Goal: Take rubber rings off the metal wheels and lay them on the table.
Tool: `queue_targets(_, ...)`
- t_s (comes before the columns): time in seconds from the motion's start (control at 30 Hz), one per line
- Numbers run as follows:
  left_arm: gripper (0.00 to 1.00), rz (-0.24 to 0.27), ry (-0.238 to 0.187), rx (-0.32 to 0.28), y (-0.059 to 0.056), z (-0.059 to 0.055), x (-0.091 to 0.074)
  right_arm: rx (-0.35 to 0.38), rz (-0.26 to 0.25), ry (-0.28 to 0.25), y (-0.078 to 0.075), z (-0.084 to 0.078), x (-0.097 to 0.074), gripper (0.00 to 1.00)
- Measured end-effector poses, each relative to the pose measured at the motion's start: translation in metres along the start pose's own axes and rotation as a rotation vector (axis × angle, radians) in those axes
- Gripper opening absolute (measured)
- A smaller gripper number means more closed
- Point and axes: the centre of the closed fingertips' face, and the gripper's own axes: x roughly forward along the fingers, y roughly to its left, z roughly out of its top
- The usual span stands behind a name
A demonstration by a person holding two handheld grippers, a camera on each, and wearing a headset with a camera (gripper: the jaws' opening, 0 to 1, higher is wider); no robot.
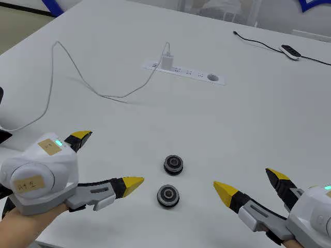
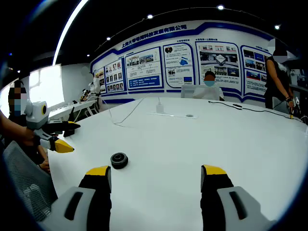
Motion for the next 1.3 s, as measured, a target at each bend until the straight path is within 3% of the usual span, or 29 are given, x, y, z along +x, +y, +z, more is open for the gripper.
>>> queue_targets(0.77, 0.89, -0.014, 0.000, 0.002, -0.001, 0.000, -0.001, -0.012, 0.006, 0.039, 0.004, -0.013, -0.003, 0.73)
queue_targets(1.3, 0.88, -0.032, 0.012, 0.028, -0.005, 0.000, 0.000, 0.009, 0.027, 0.031, 0.007, -0.012, -0.002, 0.69)
